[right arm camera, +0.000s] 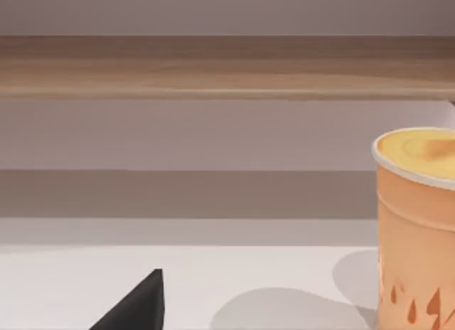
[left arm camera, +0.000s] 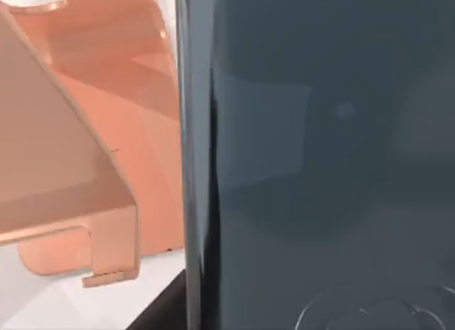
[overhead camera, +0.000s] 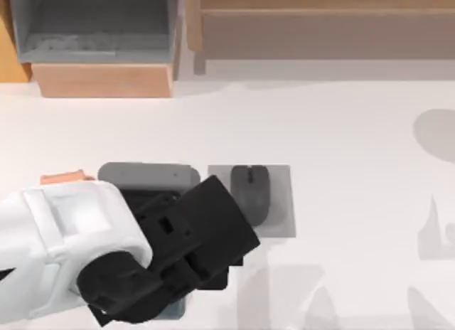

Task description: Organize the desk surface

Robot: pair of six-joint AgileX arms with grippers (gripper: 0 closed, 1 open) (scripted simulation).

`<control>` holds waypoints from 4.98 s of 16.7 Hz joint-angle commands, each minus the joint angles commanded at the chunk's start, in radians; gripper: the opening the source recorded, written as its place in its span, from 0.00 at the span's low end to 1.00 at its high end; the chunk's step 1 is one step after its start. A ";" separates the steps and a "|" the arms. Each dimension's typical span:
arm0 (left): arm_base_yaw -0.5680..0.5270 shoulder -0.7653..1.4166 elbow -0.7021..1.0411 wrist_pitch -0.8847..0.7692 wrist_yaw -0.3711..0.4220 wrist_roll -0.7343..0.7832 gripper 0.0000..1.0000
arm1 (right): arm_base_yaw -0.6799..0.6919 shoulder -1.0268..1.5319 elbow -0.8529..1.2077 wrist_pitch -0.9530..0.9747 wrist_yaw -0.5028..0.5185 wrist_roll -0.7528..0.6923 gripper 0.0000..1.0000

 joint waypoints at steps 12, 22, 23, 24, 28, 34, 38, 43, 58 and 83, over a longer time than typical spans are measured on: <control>-0.041 -0.458 -0.249 0.040 -0.479 -0.042 0.00 | 0.000 0.000 0.000 0.000 0.000 0.000 1.00; -0.098 -0.455 -0.186 0.249 -0.325 0.168 0.00 | 0.000 0.000 0.000 0.000 0.000 0.000 1.00; -0.095 -0.456 -0.185 0.281 -0.312 0.196 0.00 | 0.000 0.000 0.000 0.000 0.000 0.000 1.00; -0.098 -0.459 -0.183 0.306 -0.302 0.215 0.00 | 0.000 0.000 0.000 0.000 0.000 0.000 1.00; -0.032 -0.462 -0.193 0.411 -0.270 0.280 0.00 | 0.000 0.000 0.000 0.000 0.000 0.000 1.00; 0.201 -0.436 -0.360 0.485 -0.304 0.324 0.00 | 0.000 0.000 0.000 0.000 0.000 0.000 1.00; 0.222 -0.424 -0.377 0.496 -0.315 0.320 0.00 | 0.000 0.000 0.000 0.000 0.000 0.000 1.00; 0.222 -0.424 -0.377 0.496 -0.315 0.320 0.23 | 0.000 0.000 0.000 0.000 0.000 0.000 1.00; 0.222 -0.424 -0.377 0.496 -0.315 0.320 1.00 | 0.000 0.000 0.000 0.000 0.000 0.000 1.00; 0.285 -0.735 -0.424 0.349 -0.177 0.337 1.00 | 0.000 0.000 0.000 0.000 0.000 0.000 1.00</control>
